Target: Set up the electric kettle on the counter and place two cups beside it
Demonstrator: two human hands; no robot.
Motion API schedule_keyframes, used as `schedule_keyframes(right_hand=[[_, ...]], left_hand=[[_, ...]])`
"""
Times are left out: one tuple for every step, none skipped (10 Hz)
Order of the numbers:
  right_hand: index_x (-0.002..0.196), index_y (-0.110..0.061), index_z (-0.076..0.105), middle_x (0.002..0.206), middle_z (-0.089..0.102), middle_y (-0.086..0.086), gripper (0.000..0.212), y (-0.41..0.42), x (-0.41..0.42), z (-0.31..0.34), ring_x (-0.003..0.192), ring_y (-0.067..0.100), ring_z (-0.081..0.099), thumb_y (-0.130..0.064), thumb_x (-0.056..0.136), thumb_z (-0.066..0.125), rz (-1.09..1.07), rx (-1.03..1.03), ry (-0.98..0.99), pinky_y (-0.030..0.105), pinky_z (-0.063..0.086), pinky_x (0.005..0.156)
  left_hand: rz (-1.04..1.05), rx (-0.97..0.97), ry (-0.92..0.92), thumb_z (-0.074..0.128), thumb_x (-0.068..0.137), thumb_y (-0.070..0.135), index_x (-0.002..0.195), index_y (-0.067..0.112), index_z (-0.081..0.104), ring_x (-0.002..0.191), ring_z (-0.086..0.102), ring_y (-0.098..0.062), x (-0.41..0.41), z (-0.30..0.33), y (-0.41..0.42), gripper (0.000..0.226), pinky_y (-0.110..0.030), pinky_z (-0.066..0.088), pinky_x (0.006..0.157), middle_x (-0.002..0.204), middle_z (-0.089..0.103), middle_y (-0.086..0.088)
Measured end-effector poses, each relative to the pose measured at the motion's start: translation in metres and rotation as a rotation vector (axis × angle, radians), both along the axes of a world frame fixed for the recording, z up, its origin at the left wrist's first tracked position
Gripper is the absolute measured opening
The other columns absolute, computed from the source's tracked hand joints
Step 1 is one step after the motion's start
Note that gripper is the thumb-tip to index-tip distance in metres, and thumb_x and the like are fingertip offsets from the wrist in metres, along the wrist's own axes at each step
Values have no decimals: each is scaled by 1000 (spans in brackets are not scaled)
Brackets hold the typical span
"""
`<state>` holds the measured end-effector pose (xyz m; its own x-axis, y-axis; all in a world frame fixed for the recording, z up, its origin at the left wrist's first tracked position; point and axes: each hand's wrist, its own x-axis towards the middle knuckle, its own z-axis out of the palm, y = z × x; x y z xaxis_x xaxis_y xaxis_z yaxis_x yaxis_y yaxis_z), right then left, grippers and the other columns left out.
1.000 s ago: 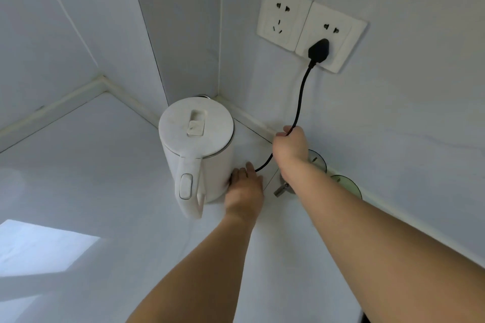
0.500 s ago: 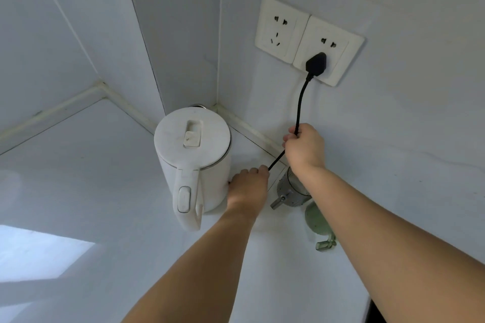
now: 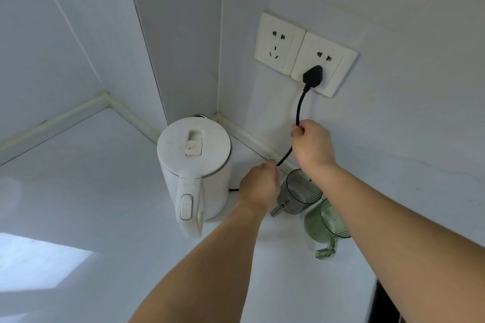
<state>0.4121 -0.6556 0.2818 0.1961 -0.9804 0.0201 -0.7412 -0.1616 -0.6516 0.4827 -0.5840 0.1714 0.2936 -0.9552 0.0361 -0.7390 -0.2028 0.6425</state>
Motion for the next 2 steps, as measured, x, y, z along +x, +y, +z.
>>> schedule_keyframes(right_hand=[[81, 2, 52, 66, 47, 5, 25, 14, -4, 5, 64, 24, 45, -11, 95, 35, -14, 42, -26, 29, 31, 48], [105, 2, 57, 92, 63, 16, 29, 31, -11, 7, 81, 33, 57, -15, 95, 35, -59, 68, -75, 36, 46, 64]], left_hand=[[9, -23, 38, 30, 104, 31, 97, 5, 55, 85, 56, -32, -1, 14, 7, 36, -41, 48, 67, 92, 62, -13], [31, -60, 90, 33, 103, 29, 102, 3, 56, 92, 54, -32, -3, 22, 13, 34, -40, 47, 73, 101, 60, -14]])
